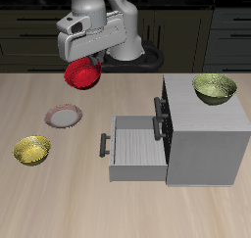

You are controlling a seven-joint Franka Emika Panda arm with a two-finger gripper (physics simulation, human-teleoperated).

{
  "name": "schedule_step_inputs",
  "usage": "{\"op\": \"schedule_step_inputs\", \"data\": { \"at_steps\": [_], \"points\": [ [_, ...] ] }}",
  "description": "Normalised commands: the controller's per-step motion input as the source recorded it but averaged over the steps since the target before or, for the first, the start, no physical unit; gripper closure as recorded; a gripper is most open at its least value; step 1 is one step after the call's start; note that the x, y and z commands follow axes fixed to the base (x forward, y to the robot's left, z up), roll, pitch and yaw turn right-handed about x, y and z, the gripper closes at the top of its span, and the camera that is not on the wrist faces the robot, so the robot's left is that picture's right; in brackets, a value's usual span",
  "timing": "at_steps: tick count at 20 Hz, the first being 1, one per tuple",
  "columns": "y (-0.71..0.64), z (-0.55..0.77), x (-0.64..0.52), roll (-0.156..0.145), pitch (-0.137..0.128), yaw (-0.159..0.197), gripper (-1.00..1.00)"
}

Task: Place the red bowl on the plate

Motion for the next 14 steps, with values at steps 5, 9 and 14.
{"op": "schedule_step_inputs", "data": {
  "at_steps": [5,9,14],
  "points": [
    [-0.14,0.16,-0.14,-0.04,-0.028,-0.152,1.0],
    [-0.23,0.12,-0.19,-0.054,-0.048,-0.068,1.0],
    [-0.2,0.02,-0.13,-0.046,-0.016,-0.051,1.0]
  ]
}}
